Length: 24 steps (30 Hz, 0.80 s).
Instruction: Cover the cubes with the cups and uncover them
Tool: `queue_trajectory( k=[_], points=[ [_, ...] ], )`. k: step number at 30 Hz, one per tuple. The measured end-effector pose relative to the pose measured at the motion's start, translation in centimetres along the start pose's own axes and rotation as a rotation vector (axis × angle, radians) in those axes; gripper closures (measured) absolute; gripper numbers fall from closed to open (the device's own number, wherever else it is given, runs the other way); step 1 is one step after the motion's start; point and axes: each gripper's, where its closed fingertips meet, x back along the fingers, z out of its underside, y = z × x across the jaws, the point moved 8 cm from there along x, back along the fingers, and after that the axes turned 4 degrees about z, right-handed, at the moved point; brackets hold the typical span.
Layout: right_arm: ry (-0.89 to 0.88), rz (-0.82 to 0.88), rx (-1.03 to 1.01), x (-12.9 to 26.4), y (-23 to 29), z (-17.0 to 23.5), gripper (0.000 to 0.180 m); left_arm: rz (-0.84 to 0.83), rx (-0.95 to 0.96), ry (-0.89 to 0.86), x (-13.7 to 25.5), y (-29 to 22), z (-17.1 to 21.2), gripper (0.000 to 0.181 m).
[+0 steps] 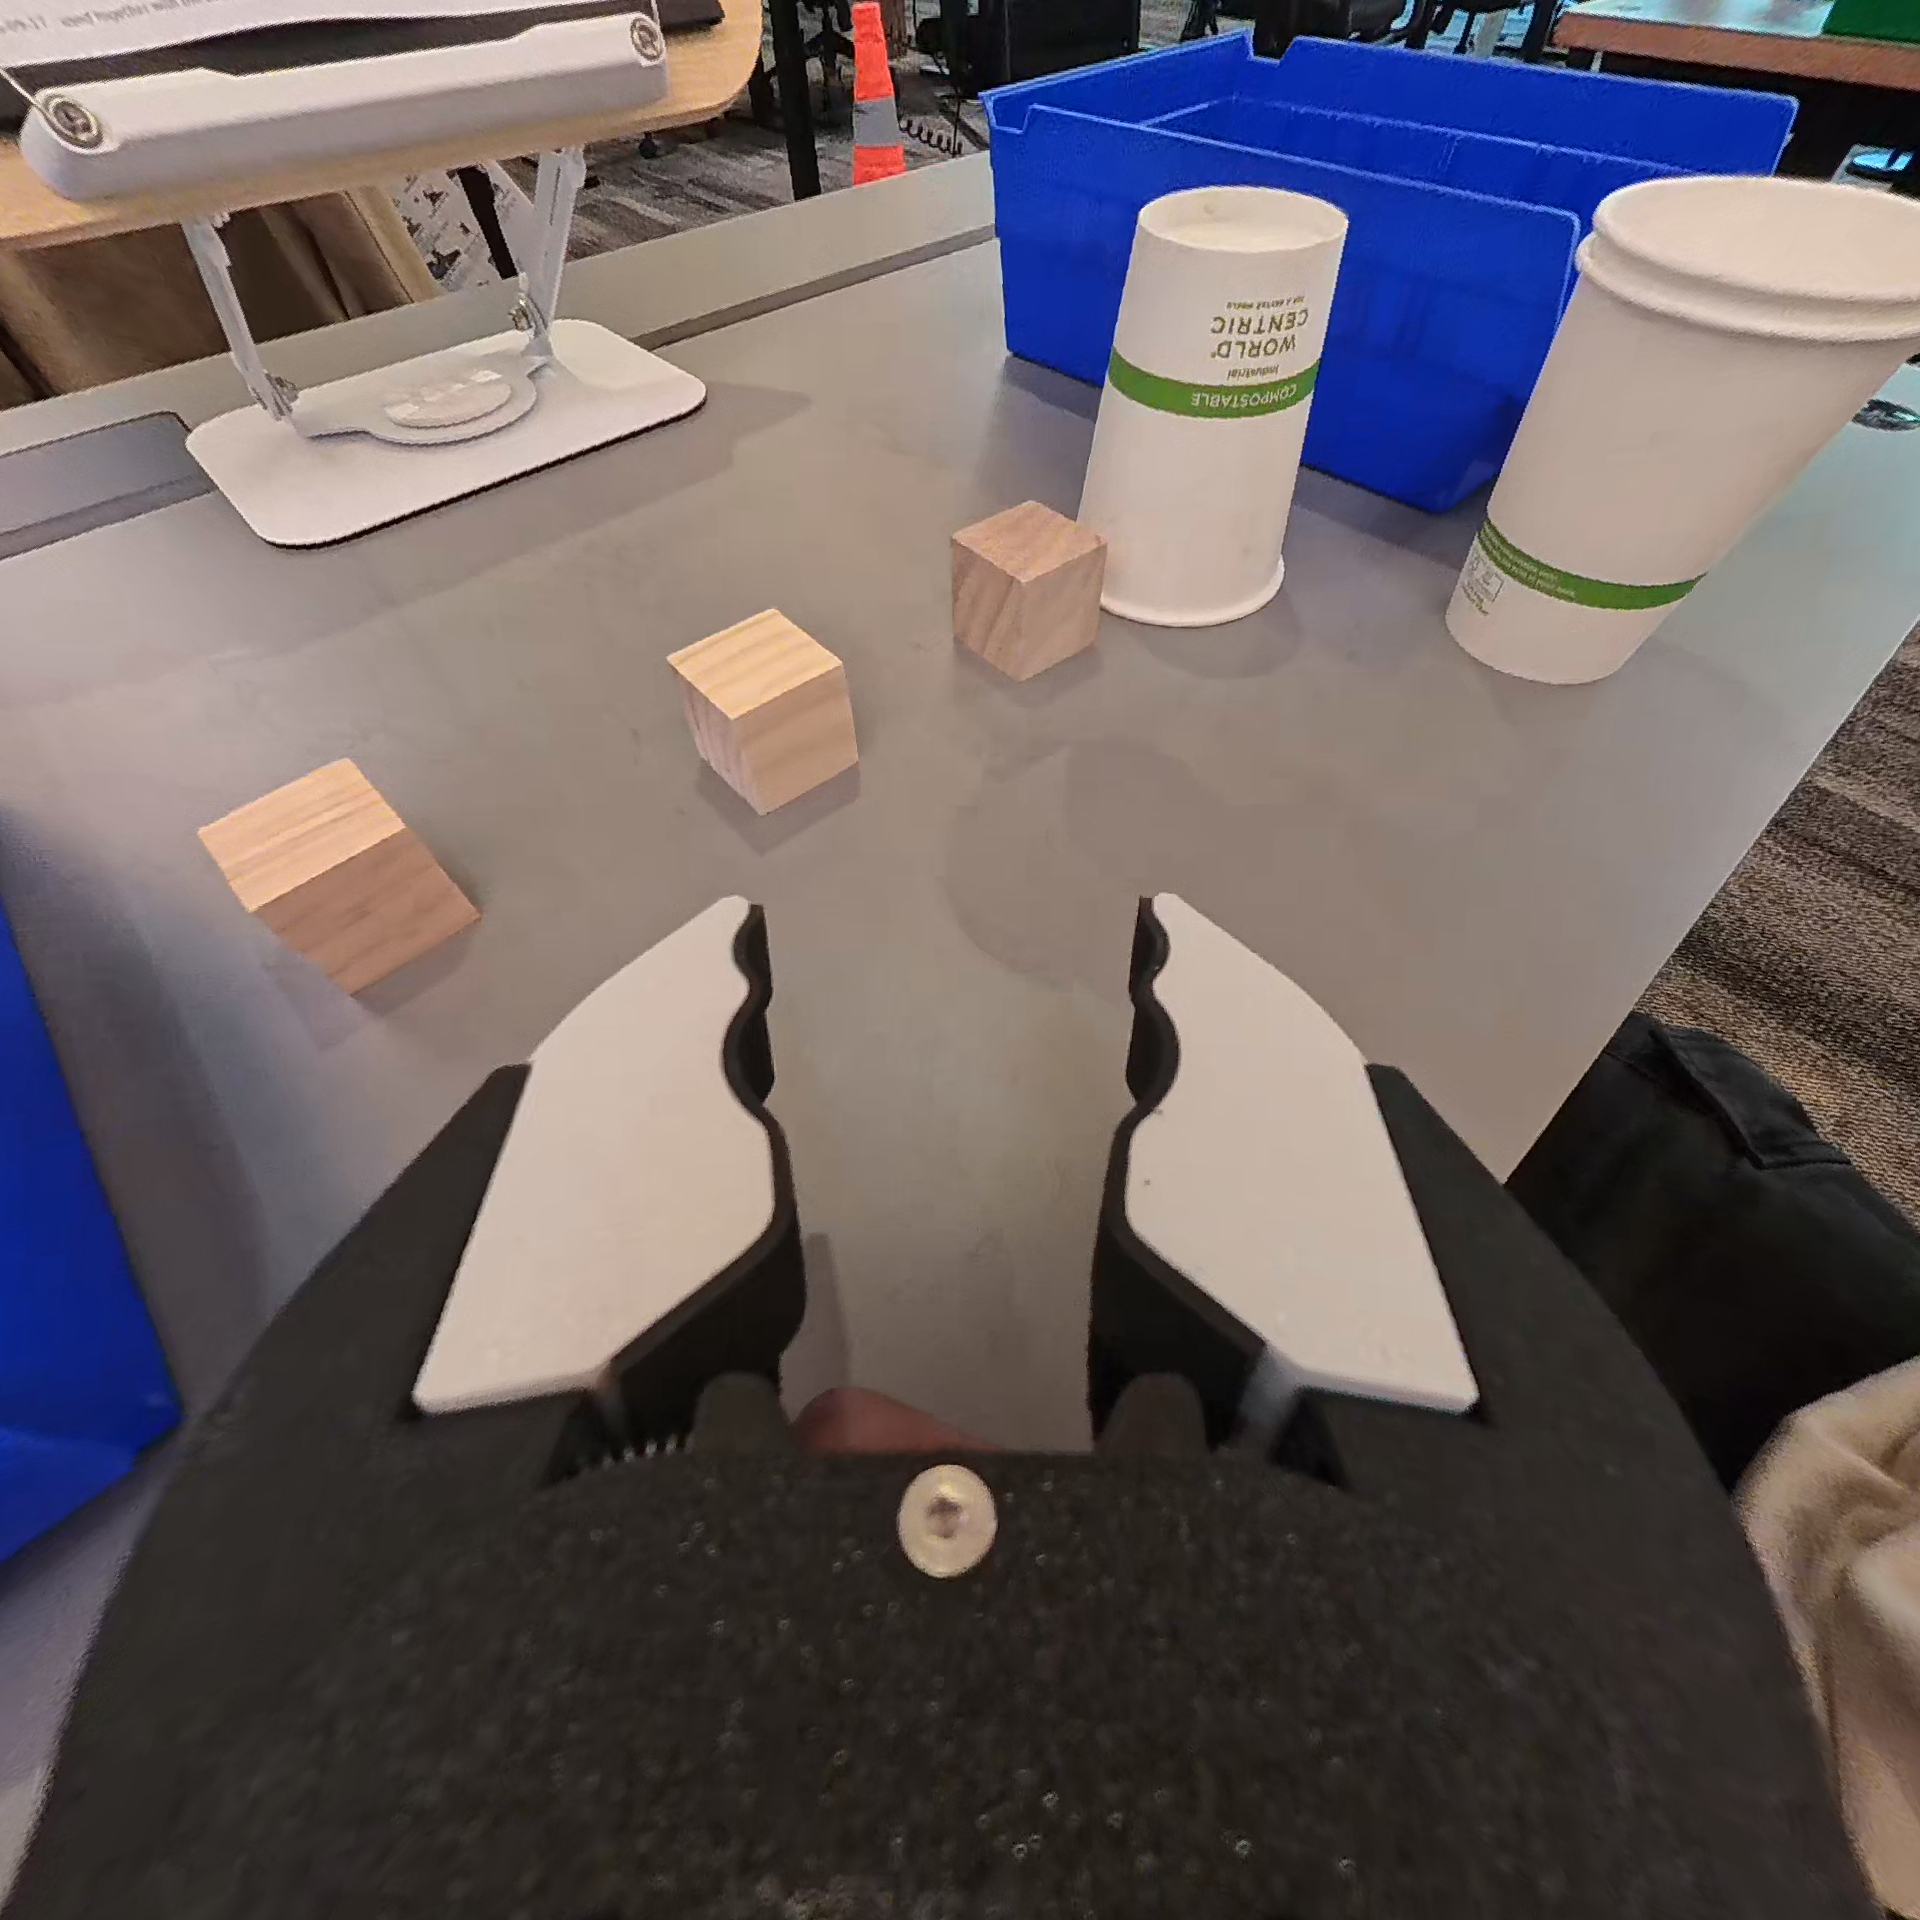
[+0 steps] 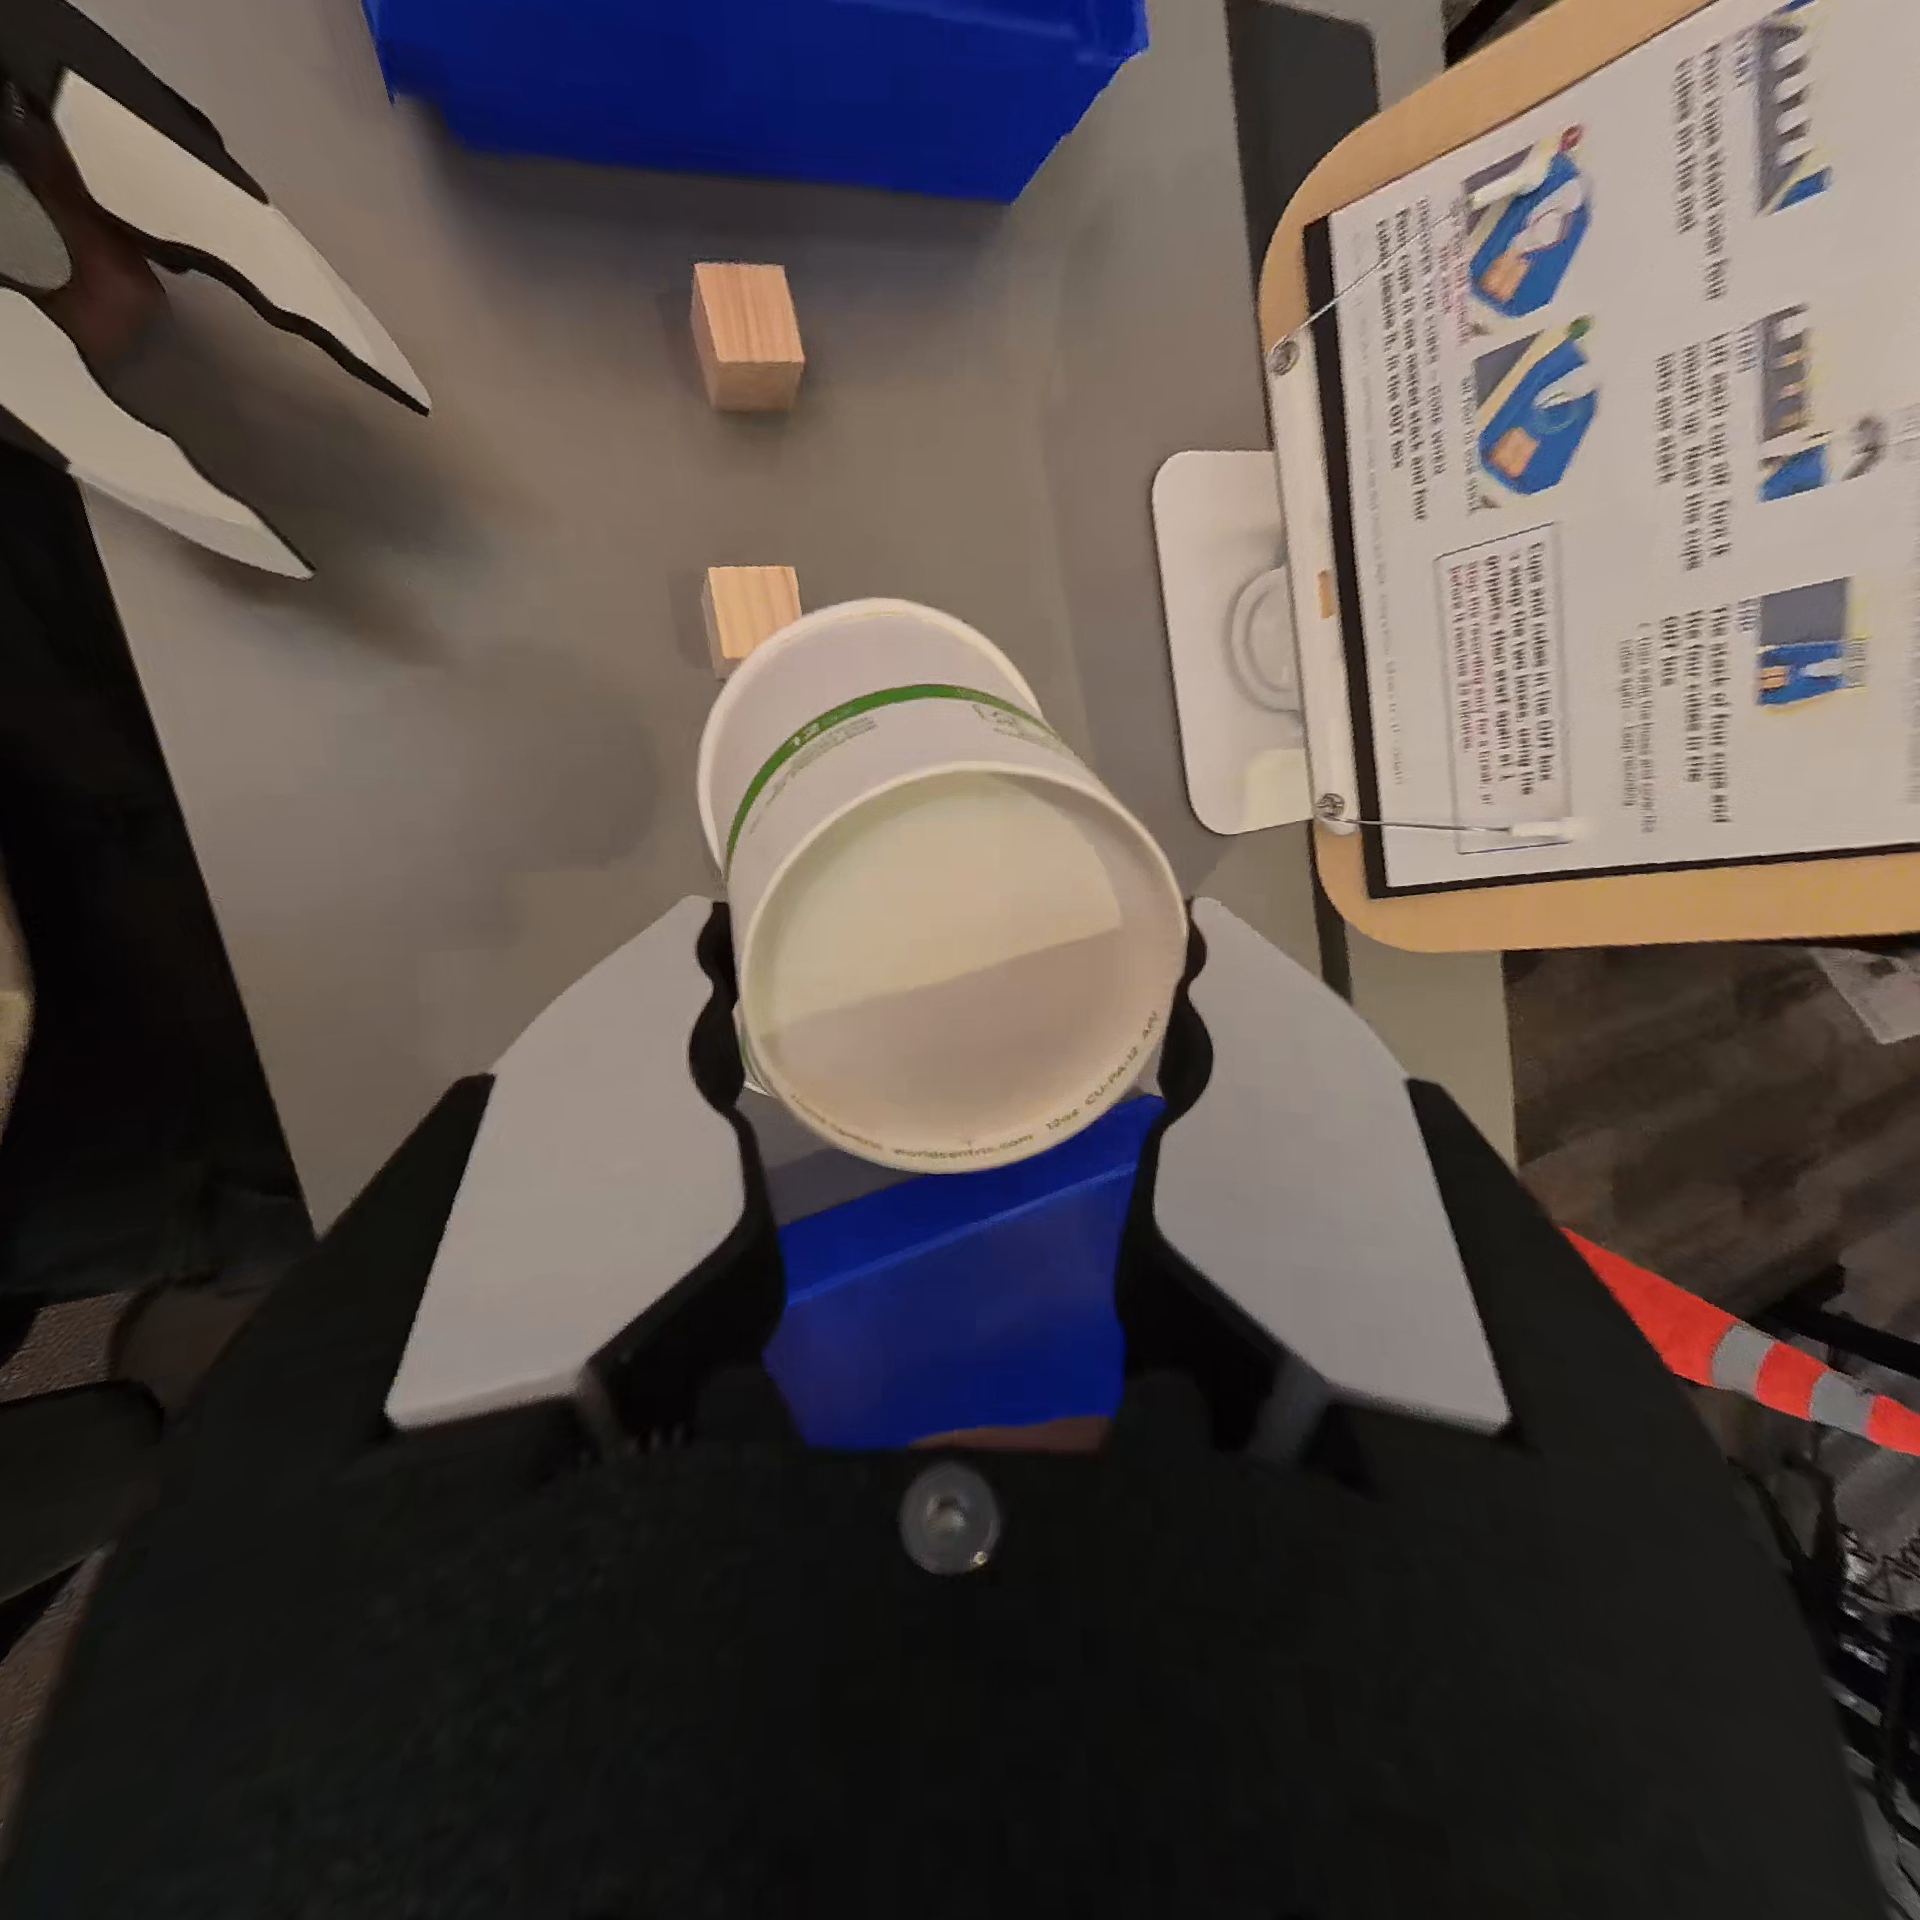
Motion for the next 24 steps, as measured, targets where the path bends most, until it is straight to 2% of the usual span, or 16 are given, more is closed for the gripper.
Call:
queue_trajectory(
  k=[2,4,6,9,14,20,24],
  points=[
    [-0.048,0.023,-0.01,0.7,0.8,-0.1,0.1,0.008,0.001,0.0,-0.1,-0.1,0.0,0.114],
    [-0.203,0.009,-0.083,1.4,2.4,-0.6,0.1,0.028,-0.014,-0.007,0.1,-0.3,-0.2,0.114],
    [-0.412,0.008,-0.25,1.5,4.9,-0.9,0.1,0.082,-0.069,-0.036,0.6,-0.7,-1.0,0.118],
    [-0.625,0.026,-0.543,0.3,9.2,0.1,0.1,0.192,-0.161,-0.137,2.7,-1.1,-3.8,0.118],
    [-0.922,-0.204,-0.934,-2.7,14.7,2.6,0.101,0.365,-0.145,-0.296,6.4,-0.9,-8.0,0.119],
    [-1.061,-0.441,-1.089,-5.7,18.8,2.8,0.101,0.563,-0.141,-0.348,6.8,-1.8,-8.9,0.12],
    [-1.045,-0.449,-1.07,-6.4,19.8,2.7,0.101,0.62,-0.162,-0.332,5.8,-3.1,-8.5,0.126]
  ],
)
